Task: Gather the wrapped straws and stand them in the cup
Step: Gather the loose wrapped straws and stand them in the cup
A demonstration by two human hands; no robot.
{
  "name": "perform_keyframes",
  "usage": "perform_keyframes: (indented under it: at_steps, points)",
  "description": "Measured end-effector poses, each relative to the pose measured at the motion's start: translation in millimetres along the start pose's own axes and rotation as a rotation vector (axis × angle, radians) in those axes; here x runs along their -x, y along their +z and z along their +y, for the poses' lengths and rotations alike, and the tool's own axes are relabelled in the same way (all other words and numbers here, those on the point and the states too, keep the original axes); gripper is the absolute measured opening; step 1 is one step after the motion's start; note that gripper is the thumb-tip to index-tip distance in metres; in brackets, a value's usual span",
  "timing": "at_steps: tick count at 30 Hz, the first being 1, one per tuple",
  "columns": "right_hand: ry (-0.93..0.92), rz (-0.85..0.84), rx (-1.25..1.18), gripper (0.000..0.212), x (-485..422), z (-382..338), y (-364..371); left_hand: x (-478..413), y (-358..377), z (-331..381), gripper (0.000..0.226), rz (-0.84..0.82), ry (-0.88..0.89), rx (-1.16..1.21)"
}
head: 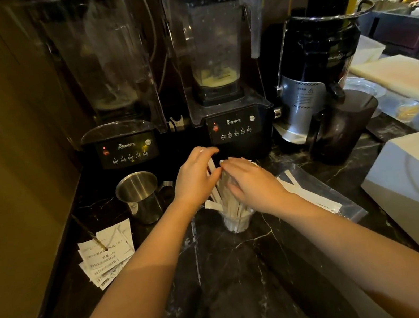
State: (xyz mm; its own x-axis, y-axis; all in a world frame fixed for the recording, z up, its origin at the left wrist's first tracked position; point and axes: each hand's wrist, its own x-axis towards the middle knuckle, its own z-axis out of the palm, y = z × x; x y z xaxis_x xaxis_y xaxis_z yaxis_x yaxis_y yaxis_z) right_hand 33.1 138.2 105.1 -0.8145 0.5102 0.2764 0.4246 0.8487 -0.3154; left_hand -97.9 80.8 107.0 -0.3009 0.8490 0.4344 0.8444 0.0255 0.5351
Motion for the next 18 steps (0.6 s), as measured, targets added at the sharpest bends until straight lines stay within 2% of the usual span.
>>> perform_keyframes:
  at_steps: [2,6,9,13,18]
  points:
    - [-0.011,-0.015,0.048,0.047,0.5,0.6,1.1,1.3,1.1,-1.9,0.039,-0.014,0.032,-0.066]
    - [0.019,-0.065,0.127,0.056,3.5,1.7,2.2,3.9,4.3,-2.3,0.053,-0.024,-0.034,-0.046]
    - [0.028,-0.119,0.172,0.060,5.1,1.7,2.5,4.4,6.1,-3.3,0.052,-0.052,-0.056,-0.069]
    - [0.028,-0.187,0.219,0.063,6.1,0.6,2.2,7.3,8.8,-5.2,0.042,-0.164,-0.030,-0.058]
    - [0.032,-0.208,0.227,0.063,6.9,-0.6,1.9,8.8,10.2,-7.1,0.045,-0.298,-0.033,-0.108]
